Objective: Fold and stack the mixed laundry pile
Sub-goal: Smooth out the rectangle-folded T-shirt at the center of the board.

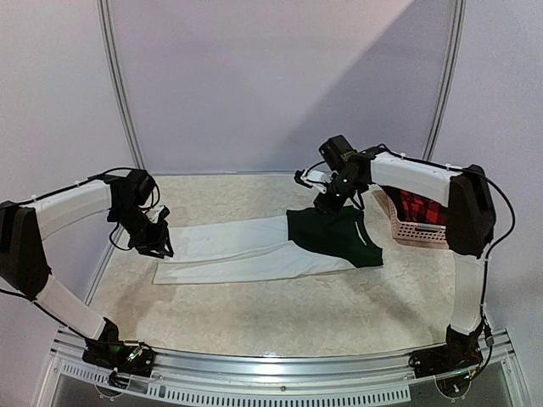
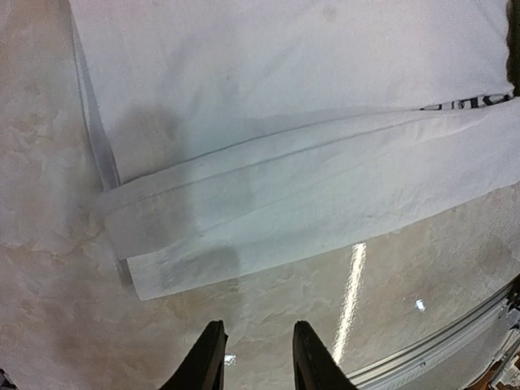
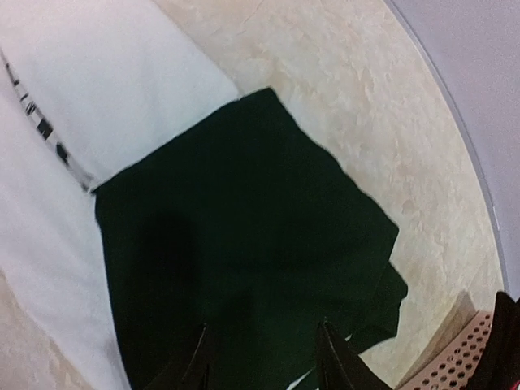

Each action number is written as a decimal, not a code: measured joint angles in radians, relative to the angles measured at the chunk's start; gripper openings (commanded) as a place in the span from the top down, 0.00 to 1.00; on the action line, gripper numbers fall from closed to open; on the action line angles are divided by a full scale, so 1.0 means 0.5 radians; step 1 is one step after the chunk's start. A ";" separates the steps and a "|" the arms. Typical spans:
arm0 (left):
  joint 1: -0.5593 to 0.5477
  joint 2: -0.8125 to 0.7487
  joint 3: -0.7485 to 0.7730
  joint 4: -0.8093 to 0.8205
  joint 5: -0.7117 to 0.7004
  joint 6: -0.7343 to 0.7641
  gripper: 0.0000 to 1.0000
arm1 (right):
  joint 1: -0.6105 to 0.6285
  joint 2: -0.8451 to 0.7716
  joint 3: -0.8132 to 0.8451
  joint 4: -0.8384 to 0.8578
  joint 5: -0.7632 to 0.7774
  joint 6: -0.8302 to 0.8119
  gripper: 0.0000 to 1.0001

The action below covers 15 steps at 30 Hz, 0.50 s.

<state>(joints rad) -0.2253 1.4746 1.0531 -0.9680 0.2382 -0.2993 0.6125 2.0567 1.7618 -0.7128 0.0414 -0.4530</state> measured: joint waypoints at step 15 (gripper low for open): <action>-0.108 0.294 0.048 -0.082 0.052 0.005 0.78 | -0.076 -0.539 -1.116 0.169 0.012 -0.094 0.64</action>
<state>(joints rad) -0.2794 1.6218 1.0771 -1.0088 0.2642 -0.2970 0.5747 1.7870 1.2037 -0.6281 0.0475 -0.4999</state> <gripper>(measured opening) 0.211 0.368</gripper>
